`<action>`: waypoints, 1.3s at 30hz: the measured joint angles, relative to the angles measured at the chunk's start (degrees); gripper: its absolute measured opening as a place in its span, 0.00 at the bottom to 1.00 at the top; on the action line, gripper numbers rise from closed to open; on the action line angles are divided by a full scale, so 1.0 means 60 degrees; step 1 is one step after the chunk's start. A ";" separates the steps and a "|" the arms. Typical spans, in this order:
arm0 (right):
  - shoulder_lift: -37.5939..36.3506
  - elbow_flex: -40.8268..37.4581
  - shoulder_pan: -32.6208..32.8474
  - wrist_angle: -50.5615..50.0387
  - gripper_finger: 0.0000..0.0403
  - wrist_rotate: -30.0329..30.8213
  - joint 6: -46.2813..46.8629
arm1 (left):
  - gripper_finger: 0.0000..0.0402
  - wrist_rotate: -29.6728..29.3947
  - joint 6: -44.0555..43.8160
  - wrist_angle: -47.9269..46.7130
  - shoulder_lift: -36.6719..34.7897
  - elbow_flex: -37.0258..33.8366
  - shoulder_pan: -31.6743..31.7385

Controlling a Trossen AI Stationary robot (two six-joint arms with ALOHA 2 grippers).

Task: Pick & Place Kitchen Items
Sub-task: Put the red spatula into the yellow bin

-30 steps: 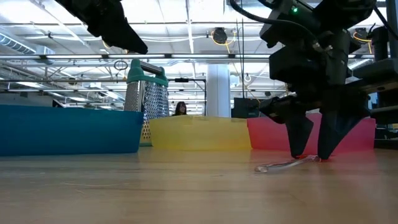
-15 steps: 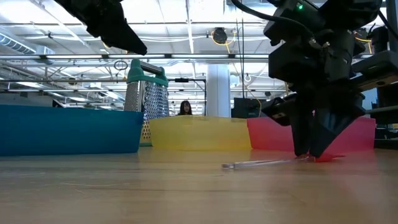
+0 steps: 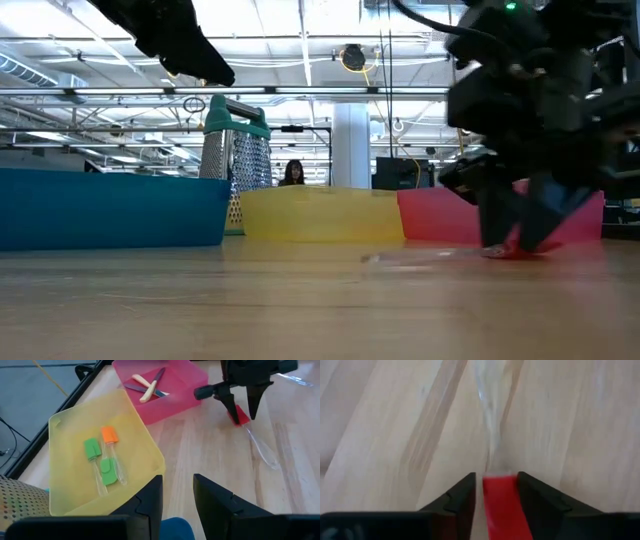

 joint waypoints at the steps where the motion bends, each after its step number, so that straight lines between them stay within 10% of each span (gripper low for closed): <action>1: -0.0198 -0.0012 0.0025 0.0006 0.39 -0.0010 -0.0006 | 0.28 0.0000 -0.0081 0.0004 0.0000 0.0000 0.0000; 15: -0.0762 -0.0497 0.0943 -0.0434 0.52 0.1694 -0.1489 | 0.28 -0.0013 -0.0955 0.0109 0.0004 0.0007 0.0007; 39: -0.0740 -0.1436 0.0929 0.1834 0.04 0.2024 -0.1614 | 0.28 -0.0015 -0.1502 0.0106 0.0004 0.0007 0.0007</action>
